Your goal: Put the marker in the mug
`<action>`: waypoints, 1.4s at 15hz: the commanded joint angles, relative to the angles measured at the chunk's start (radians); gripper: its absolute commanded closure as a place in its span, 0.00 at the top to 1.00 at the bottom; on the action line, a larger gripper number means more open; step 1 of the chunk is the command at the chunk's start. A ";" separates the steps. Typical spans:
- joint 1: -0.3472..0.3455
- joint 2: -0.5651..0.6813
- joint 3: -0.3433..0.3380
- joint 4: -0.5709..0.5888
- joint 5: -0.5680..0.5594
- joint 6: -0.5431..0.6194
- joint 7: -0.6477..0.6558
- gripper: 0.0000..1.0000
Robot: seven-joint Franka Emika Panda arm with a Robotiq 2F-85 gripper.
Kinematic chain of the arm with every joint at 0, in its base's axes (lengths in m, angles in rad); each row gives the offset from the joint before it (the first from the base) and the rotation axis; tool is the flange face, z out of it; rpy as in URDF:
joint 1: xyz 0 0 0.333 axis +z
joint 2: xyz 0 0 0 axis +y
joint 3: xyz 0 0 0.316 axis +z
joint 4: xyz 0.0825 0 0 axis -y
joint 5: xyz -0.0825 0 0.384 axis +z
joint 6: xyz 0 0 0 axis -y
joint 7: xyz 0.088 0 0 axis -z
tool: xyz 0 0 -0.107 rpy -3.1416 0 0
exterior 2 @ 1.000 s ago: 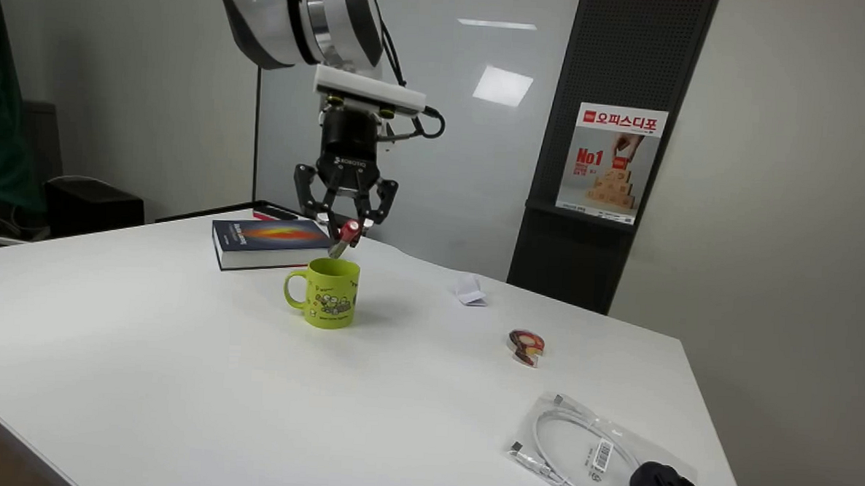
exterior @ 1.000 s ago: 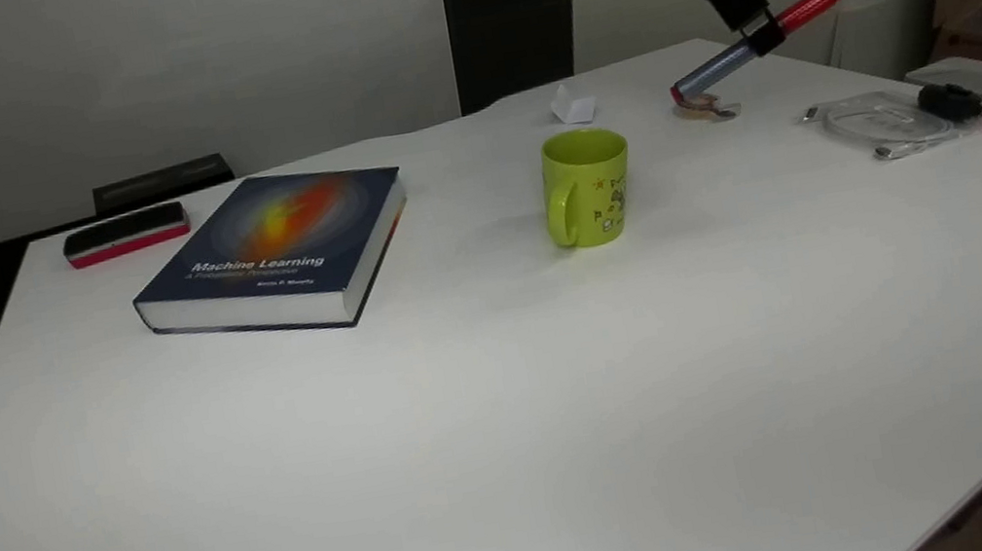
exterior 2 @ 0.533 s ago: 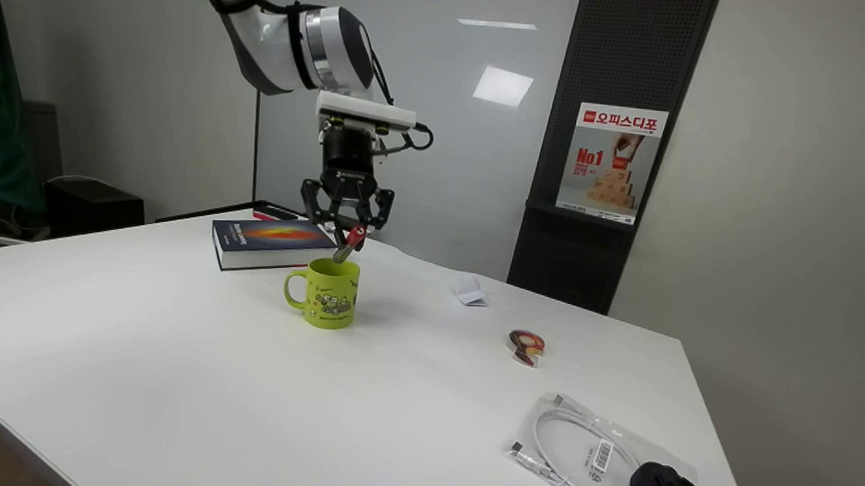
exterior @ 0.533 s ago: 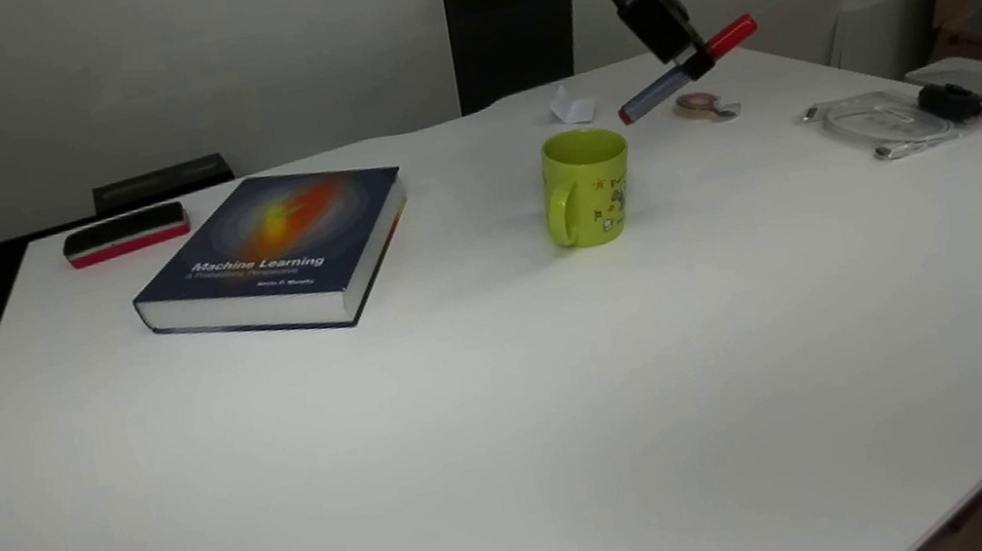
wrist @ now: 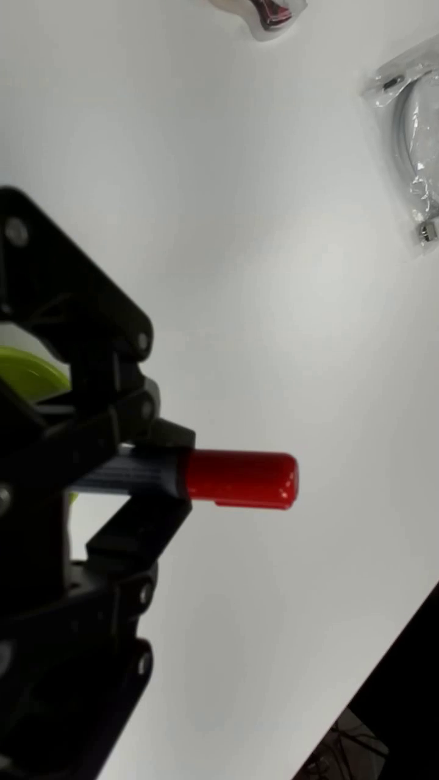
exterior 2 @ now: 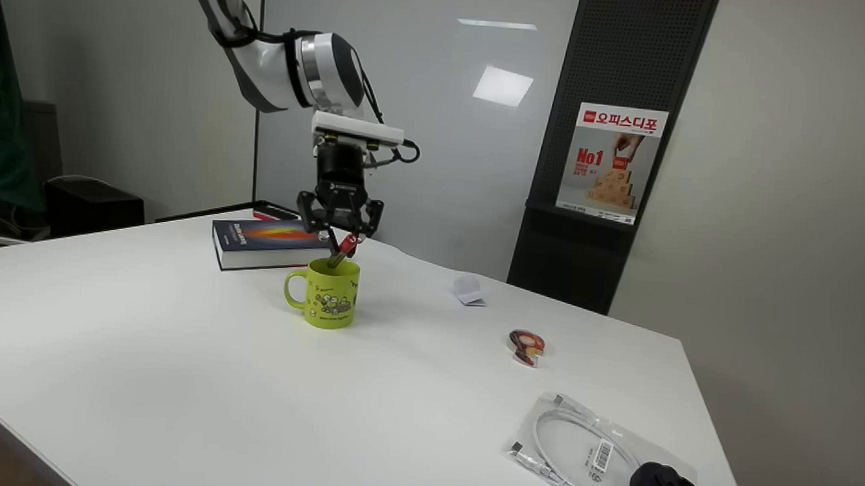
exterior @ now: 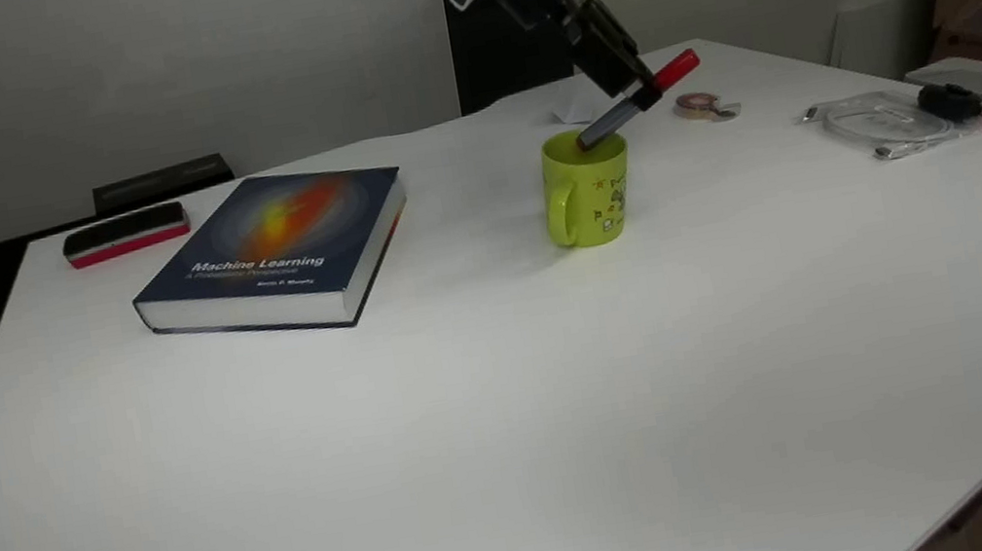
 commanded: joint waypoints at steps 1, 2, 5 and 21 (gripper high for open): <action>0.013 0.070 0.005 0.121 -0.011 -0.062 -0.022 0.06; 0.016 0.081 0.004 0.137 -0.013 -0.068 -0.028 0.06; 0.021 0.111 0.002 0.180 -0.008 -0.083 -0.040 0.06; 0.025 -0.136 0.039 -0.002 0.021 0.080 -0.004 1.00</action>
